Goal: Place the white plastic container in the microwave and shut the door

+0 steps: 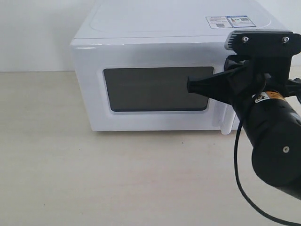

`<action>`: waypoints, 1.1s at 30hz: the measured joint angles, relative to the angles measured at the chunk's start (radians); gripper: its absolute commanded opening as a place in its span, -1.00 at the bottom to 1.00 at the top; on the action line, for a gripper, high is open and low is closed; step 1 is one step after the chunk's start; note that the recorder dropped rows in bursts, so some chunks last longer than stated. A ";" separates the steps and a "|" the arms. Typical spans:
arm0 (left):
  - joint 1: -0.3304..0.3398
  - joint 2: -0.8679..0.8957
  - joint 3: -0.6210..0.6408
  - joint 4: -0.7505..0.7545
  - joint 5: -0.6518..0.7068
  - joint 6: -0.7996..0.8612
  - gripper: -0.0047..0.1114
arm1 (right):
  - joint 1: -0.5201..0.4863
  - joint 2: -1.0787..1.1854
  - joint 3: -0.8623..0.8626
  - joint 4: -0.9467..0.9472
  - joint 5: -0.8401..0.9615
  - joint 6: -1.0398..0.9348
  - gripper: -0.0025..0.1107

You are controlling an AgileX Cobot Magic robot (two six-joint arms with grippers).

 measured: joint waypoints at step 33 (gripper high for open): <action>0.234 -0.193 0.695 0.103 -0.378 -0.134 -0.85 | 0.000 0.000 0.001 0.002 -0.002 0.000 -0.96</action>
